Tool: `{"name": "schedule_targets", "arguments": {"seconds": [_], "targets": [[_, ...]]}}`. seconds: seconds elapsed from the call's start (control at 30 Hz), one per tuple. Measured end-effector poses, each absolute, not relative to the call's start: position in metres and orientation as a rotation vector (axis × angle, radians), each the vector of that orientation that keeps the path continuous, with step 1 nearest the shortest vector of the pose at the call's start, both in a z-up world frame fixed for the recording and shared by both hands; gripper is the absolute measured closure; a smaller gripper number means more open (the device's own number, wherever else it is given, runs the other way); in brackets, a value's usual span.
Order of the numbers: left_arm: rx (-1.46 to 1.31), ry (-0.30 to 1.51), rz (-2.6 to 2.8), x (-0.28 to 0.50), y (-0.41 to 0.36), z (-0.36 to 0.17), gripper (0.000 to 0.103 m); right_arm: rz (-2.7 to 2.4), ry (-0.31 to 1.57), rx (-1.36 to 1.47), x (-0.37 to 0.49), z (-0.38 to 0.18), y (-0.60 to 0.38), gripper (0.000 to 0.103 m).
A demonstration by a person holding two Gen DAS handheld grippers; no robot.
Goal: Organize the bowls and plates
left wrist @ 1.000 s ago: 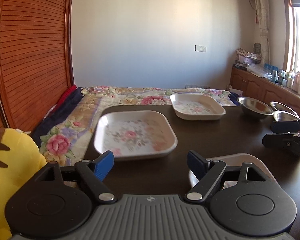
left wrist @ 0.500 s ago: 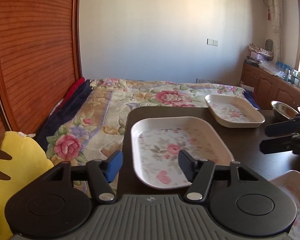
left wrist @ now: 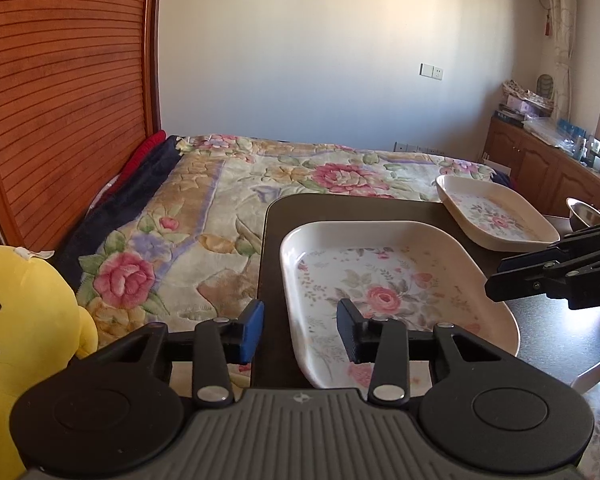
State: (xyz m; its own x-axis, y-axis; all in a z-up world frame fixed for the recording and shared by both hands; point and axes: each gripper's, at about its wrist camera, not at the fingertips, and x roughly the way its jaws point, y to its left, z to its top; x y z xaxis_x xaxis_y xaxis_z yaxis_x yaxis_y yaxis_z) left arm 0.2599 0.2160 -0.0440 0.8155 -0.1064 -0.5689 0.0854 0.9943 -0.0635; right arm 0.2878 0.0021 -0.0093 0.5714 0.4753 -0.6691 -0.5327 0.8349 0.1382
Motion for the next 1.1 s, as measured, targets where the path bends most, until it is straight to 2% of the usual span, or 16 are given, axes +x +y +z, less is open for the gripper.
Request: {"name": "schedule_targets", "arguments": {"seconds": [0.47,0.53,0.63,1.1], "targets": [[-0.051,0.62,-0.113,0.264,0.216,-0.05,0.074,0.598,0.806,-0.086,0.305,-0.023,0.015,0.077],[-0.056,0.622,-0.116,0.265,0.217,-0.05,0.076,0.605,0.815,-0.08,0.306,-0.024,0.015,0.083],[-0.069,0.627,-0.125,0.264,0.216,-0.049,0.08,0.609,0.824,-0.073,0.307,-0.027,0.015,0.084],[-0.039,0.62,-0.133,0.248,0.196,-0.03,0.08,0.609,0.813,-0.027,0.299,-0.02,0.0,0.087]]}}
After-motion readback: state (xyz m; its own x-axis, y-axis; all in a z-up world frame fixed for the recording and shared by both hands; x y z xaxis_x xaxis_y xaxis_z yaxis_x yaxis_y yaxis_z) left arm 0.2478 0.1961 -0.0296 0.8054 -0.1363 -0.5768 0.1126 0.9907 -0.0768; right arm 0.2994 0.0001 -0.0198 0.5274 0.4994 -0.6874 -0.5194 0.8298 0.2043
